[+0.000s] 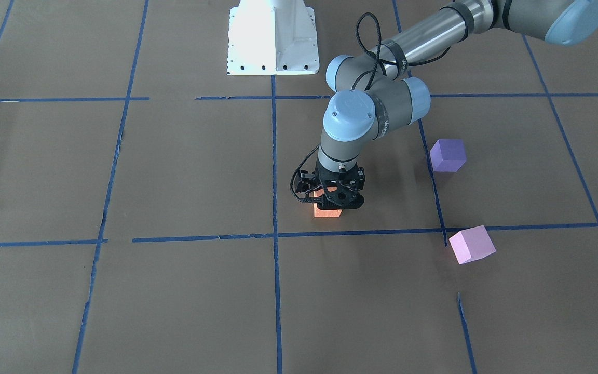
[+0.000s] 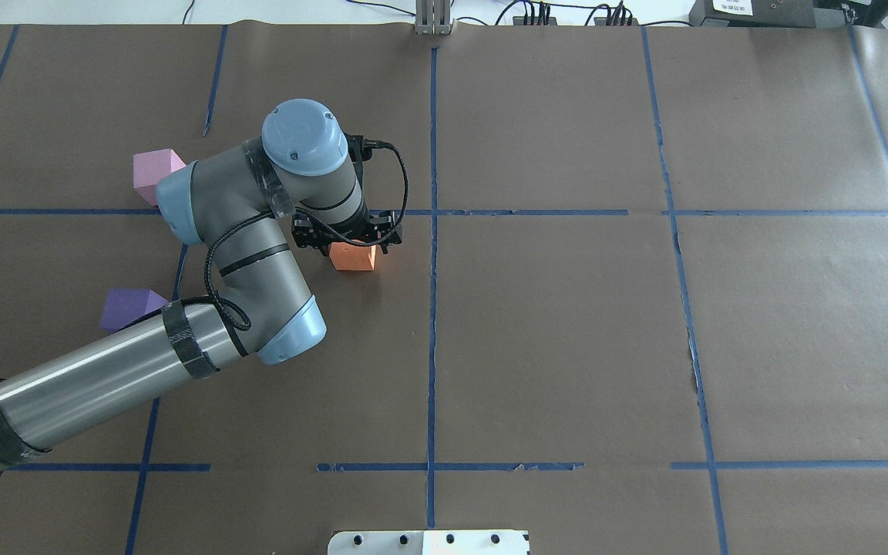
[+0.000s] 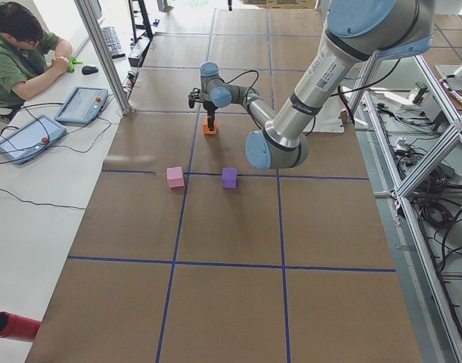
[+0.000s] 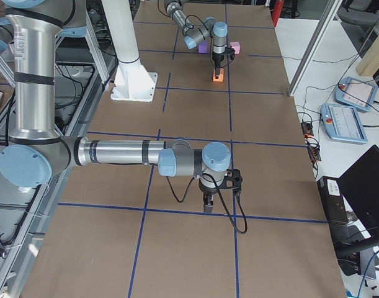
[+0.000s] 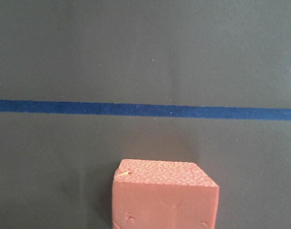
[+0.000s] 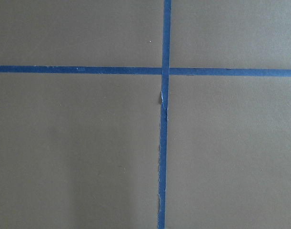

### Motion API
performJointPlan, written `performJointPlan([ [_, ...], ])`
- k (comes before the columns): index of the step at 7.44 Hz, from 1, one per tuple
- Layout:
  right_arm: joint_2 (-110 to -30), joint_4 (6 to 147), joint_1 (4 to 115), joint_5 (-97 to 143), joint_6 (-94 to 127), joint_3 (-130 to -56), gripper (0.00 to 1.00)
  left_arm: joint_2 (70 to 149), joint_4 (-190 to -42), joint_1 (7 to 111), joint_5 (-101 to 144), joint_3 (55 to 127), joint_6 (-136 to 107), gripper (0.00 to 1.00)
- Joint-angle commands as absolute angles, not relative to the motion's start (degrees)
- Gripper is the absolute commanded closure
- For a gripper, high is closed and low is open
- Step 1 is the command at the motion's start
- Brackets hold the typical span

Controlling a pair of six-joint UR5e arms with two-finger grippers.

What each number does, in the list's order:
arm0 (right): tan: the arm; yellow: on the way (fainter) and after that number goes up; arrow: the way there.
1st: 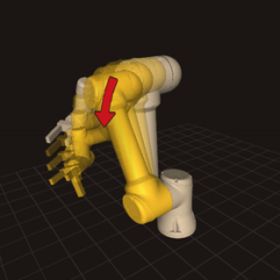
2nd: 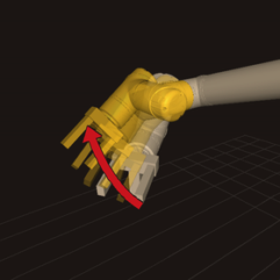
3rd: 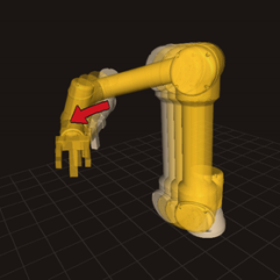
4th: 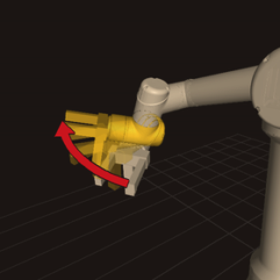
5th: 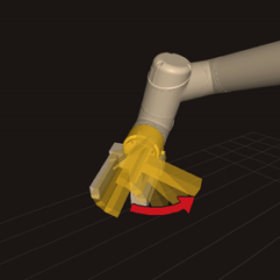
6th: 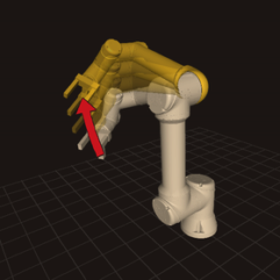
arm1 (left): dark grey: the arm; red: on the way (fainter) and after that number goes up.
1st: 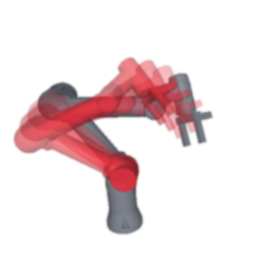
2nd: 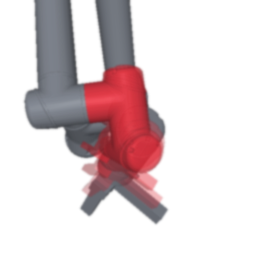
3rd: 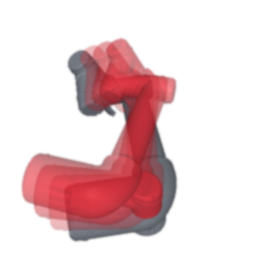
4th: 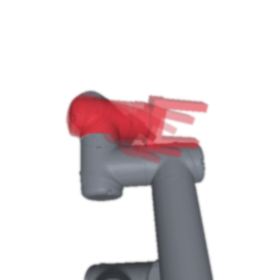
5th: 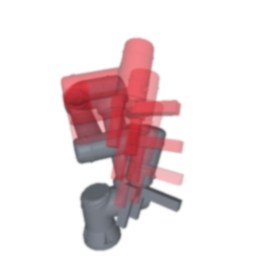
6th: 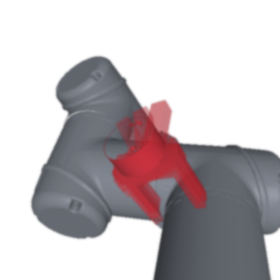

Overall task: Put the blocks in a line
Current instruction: 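Close the left gripper on the orange cube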

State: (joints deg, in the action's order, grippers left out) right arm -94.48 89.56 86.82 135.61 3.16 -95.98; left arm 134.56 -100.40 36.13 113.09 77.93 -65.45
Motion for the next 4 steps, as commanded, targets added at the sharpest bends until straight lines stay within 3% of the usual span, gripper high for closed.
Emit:
performJointPlan([
  [1, -94.48, 89.56, 86.84, 135.62, 3.16, -95.98, 0.00, 134.65, -101.42, 36.12, 112.94, 77.35, -65.39, 0.00],
  [2, -94.48, 89.56, 86.84, 135.62, 3.16, -95.98, 0.00, 134.65, -101.60, 36.12, 112.85, 76.73, -65.39, 0.00],
  [3, -94.48, 89.56, 86.84, 135.62, 3.16, -95.98, 0.00, 134.74, -102.04, 36.12, 111.89, 76.73, -65.56, 0.19],
  [4, -94.48, 89.56, 86.84, 135.62, 3.16, -95.98, 0.00, 134.74, -102.21, 36.12, 111.71, 76.73, -65.91, 0.81],
])
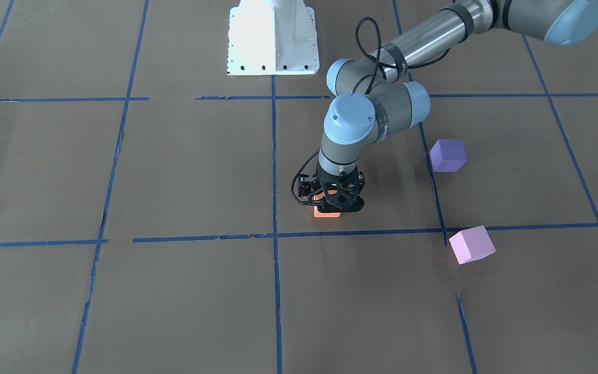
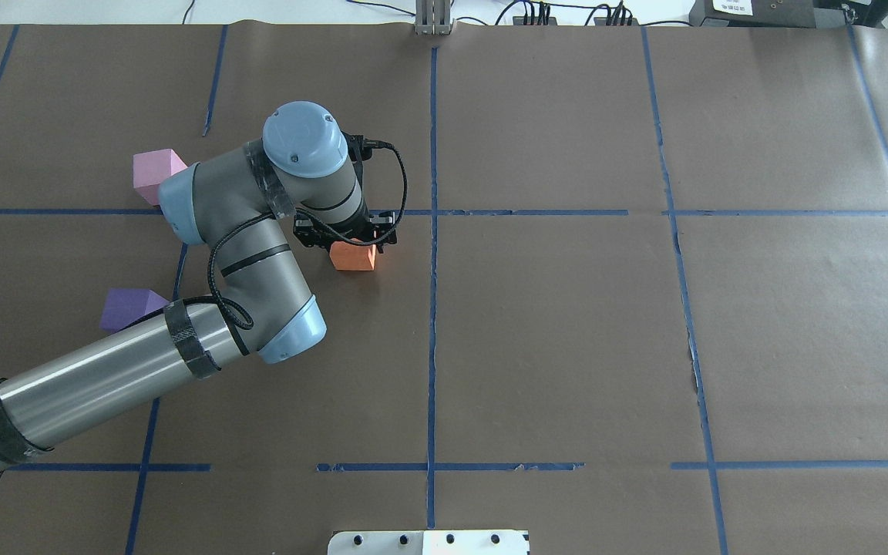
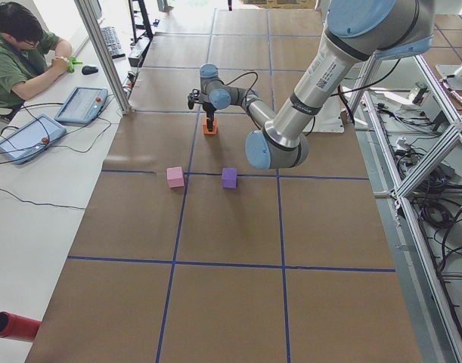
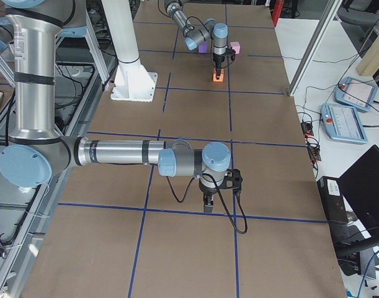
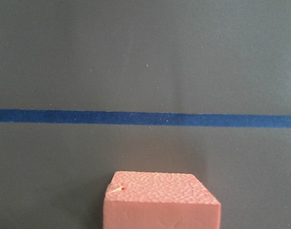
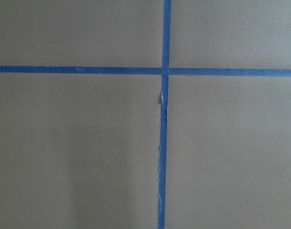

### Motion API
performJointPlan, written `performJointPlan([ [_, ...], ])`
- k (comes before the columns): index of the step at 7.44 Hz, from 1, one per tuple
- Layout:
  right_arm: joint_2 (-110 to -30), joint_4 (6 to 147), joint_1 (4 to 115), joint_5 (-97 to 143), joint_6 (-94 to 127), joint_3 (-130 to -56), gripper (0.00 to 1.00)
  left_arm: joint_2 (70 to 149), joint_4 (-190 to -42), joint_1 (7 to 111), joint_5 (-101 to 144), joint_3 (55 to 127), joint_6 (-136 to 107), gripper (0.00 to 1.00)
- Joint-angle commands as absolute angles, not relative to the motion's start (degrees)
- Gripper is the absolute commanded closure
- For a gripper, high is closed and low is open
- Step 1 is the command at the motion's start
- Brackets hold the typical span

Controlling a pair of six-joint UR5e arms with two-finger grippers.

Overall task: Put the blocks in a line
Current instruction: 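Close the left gripper on the orange cube, then carry the orange cube with the left gripper toward the pink and purple cubes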

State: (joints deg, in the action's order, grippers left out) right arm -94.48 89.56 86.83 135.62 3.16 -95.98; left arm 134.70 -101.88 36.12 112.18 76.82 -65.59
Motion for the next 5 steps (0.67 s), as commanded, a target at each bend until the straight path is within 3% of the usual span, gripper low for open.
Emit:
performJointPlan([
  [1, -94.48, 89.56, 86.75, 135.62, 3.16, -95.98, 0.00, 135.00, -102.22, 36.21, 111.71, 76.90, -66.09, 1.00],
  [2, -94.48, 89.56, 86.84, 135.62, 3.16, -95.98, 0.00, 135.35, -101.09, 37.17, 112.06, 78.99, -66.27, 1.00],
  [5, -94.48, 89.56, 86.84, 135.62, 3.16, -95.98, 0.00, 134.83, -79.69, 39.72, 116.80, 97.07, -66.27, 1.00],
])
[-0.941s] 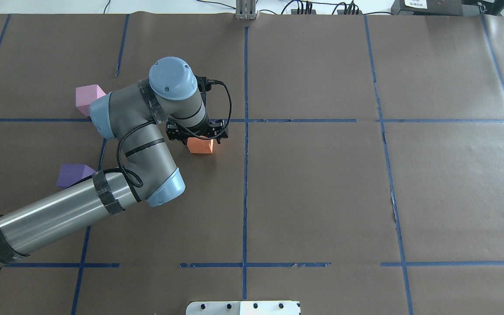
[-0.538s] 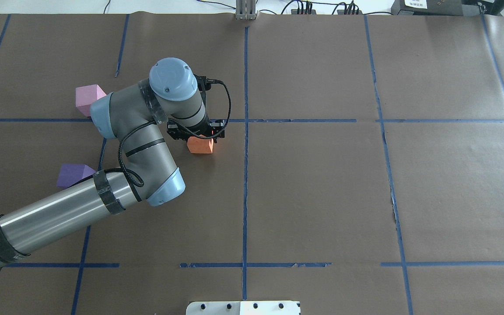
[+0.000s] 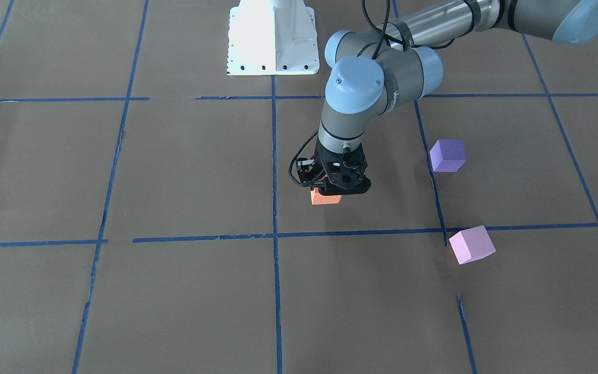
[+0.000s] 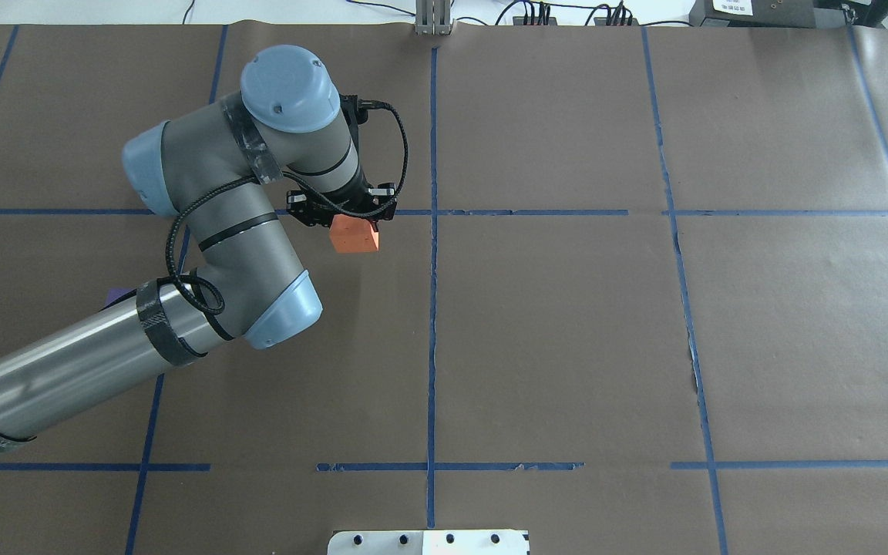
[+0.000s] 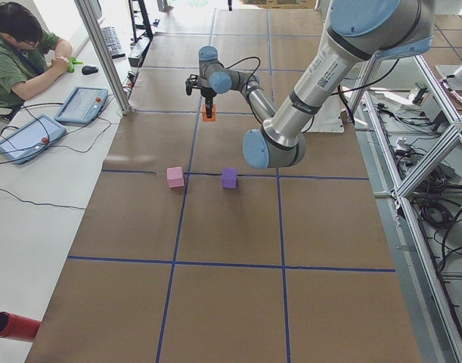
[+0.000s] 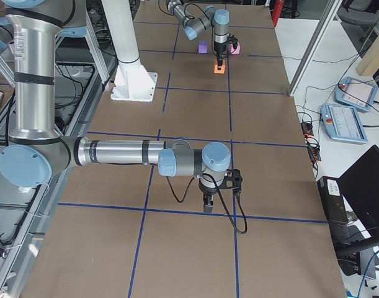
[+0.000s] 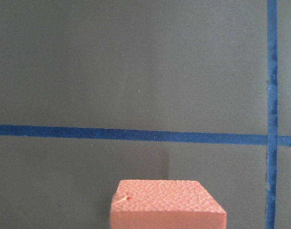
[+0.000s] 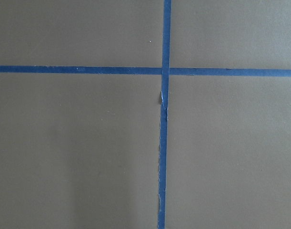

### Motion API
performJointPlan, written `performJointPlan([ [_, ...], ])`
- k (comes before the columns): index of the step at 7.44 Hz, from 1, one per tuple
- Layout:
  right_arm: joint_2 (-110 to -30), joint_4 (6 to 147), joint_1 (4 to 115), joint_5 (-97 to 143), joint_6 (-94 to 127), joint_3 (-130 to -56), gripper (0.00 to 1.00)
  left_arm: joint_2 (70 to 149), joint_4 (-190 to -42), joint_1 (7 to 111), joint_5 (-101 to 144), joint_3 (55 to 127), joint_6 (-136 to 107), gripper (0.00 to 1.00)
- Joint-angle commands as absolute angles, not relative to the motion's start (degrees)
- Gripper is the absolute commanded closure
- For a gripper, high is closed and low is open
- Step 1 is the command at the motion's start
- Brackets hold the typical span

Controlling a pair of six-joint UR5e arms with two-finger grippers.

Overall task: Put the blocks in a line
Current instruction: 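Carry the orange cube with the left gripper toward the pink and purple cubes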

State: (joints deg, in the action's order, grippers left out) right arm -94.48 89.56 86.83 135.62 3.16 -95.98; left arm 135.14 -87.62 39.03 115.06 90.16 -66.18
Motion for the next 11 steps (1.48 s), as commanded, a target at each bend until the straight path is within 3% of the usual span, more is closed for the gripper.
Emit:
performJointPlan([
  [1, -94.48, 89.56, 86.75, 135.62, 3.16, -95.98, 0.00, 132.47, -78.67, 39.99, 116.89, 99.38, -66.44, 1.00],
  [3, -94.48, 89.56, 86.84, 135.62, 3.16, -95.98, 0.00, 119.06, -88.89, 43.04, 117.07, 107.03, -66.01, 1.00],
  [7, -94.48, 89.56, 86.84, 135.62, 3.16, -95.98, 0.00, 111.73, -93.68, 49.47, 116.98, 105.74, -54.08, 1.00],
  [11, -94.48, 89.56, 86.84, 135.62, 3.16, -95.98, 0.00, 111.10, -94.31, 50.27, 116.46, 99.85, -50.10, 1.00],
])
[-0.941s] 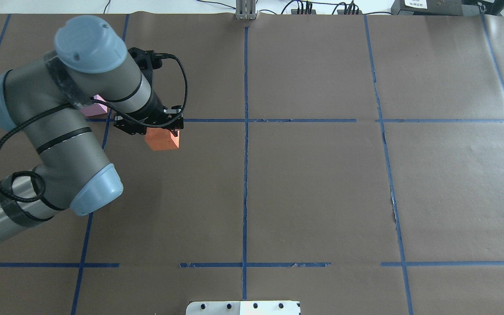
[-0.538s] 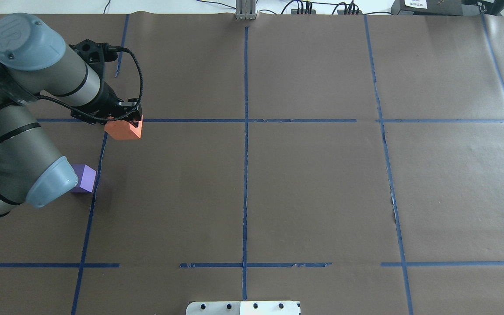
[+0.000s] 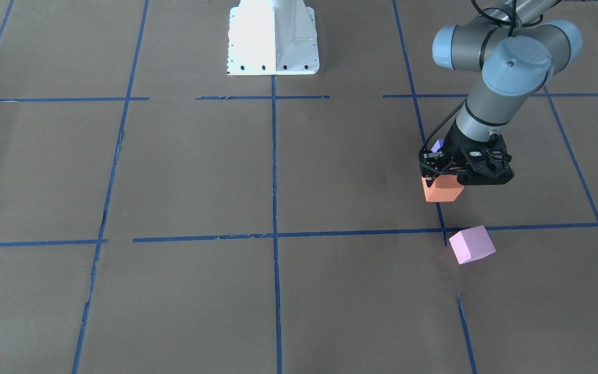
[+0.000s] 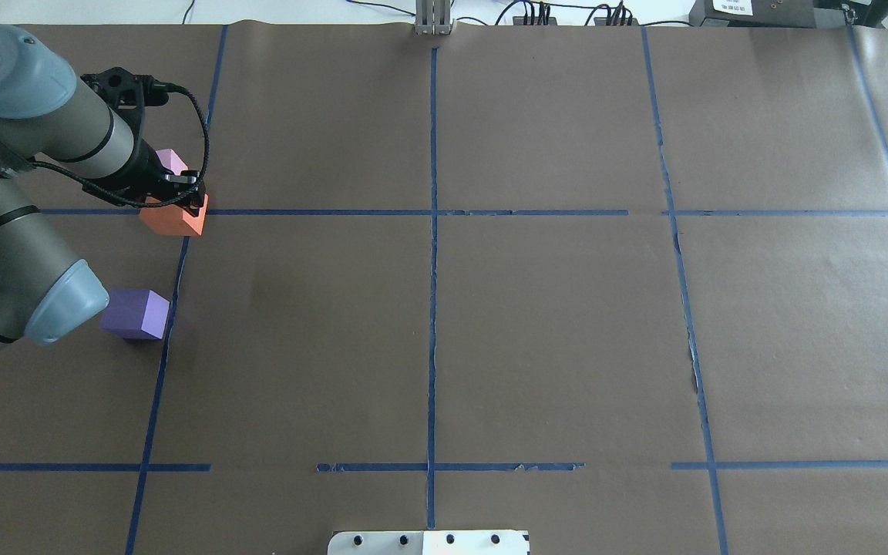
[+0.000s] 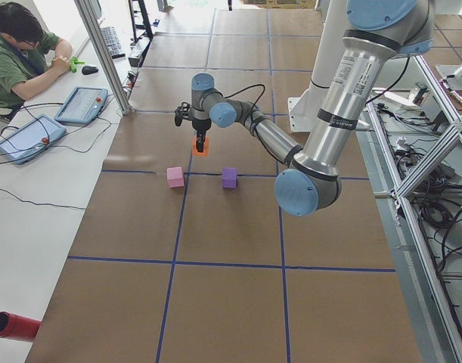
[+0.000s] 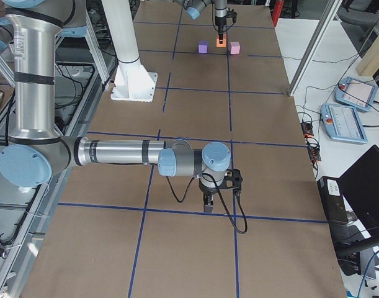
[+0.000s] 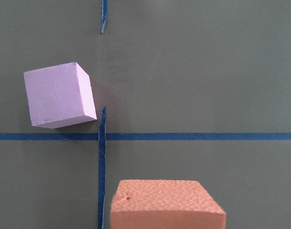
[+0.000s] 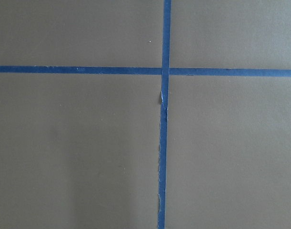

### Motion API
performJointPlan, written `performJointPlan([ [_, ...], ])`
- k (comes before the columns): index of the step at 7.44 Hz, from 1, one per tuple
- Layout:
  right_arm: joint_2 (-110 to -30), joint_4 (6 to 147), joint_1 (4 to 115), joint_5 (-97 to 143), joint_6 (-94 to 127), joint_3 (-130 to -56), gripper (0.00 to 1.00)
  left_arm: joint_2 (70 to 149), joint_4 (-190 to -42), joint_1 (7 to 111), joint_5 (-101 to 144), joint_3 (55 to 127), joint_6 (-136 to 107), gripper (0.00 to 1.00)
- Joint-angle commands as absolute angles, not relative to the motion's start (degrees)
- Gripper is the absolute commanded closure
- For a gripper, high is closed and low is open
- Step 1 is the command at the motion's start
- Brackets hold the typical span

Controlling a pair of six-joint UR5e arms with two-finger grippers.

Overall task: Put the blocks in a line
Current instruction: 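Carry the orange cube with the left gripper toward the pink and purple cubes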

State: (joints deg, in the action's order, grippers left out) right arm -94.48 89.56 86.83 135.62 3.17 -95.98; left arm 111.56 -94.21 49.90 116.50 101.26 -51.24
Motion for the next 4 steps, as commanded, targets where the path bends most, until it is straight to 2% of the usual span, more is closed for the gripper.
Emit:
performJointPlan([
  [1, -94.48, 89.56, 86.84, 135.62, 3.16, -95.98, 0.00, 109.96, -94.48, 50.53, 116.80, 99.41, -50.10, 1.00],
  [4, -94.48, 89.56, 86.84, 135.62, 3.16, -95.98, 0.00, 109.69, -97.81, 50.89, 117.07, 95.20, -50.18, 1.00],
])
